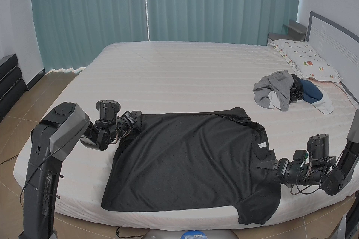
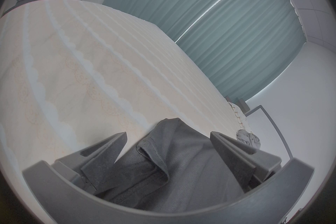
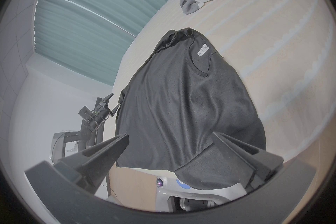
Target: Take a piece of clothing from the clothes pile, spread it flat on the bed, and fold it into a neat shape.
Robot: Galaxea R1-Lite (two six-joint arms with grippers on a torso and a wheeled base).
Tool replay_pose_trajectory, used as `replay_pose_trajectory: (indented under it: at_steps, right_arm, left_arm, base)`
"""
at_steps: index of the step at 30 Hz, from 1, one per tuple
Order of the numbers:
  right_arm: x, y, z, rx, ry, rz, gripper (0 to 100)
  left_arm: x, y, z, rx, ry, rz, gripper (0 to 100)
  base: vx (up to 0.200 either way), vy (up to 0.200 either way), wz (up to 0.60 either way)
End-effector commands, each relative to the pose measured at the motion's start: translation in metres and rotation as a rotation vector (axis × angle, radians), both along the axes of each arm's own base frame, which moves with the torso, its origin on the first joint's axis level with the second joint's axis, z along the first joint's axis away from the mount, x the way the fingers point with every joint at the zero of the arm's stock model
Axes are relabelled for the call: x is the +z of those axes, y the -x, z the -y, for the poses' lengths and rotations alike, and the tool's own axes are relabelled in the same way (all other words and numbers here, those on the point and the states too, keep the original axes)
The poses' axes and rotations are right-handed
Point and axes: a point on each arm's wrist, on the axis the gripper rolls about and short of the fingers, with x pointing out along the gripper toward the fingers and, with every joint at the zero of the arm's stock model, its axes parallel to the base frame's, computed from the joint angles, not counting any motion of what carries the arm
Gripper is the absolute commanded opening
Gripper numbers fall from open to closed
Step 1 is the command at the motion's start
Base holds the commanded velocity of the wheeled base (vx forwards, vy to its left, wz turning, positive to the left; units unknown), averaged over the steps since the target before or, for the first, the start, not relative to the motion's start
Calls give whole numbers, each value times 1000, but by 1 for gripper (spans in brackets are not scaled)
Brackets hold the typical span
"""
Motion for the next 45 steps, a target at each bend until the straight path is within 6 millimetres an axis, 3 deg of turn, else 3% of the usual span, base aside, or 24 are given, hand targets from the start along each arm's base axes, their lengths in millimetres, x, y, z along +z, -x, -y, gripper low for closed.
replay_pose_trajectory:
  at_steps: [1,6,7,16,26,39,40,45]
  right_arm:
    - [0,-1,0,-2,-5,5,100]
    - [0,-1,0,-2,-8,11,100]
    - [0,-1,0,-2,-7,8,100]
    - [-3,-2,0,-2,-6,1,100]
    - [-2,-3,0,-4,-6,4,100]
    - [-3,-2,0,-4,-6,2,100]
    - [-3,-2,0,-4,-6,2,100]
    - [-3,-2,0,-2,-6,-1,100]
  left_arm:
    - [-10,-3,1,-1,-2,-7,100]
    - [-11,-7,4,-6,-1,4,100]
    - [-11,-7,3,-4,0,5,0]
    - [-15,-19,1,92,-34,52,0]
    - [-11,-36,-14,227,-44,198,0]
    - [-8,-15,-14,126,2,107,0]
    - [-8,-15,-14,126,2,107,100]
    - [-7,-14,-14,120,8,108,100]
  base:
    - [0,0,0]
    - [0,0,0]
    - [0,0,0]
    - [0,0,0]
    - [0,0,0]
    - [0,0,0]
    - [0,0,0]
    - [0,0,0]
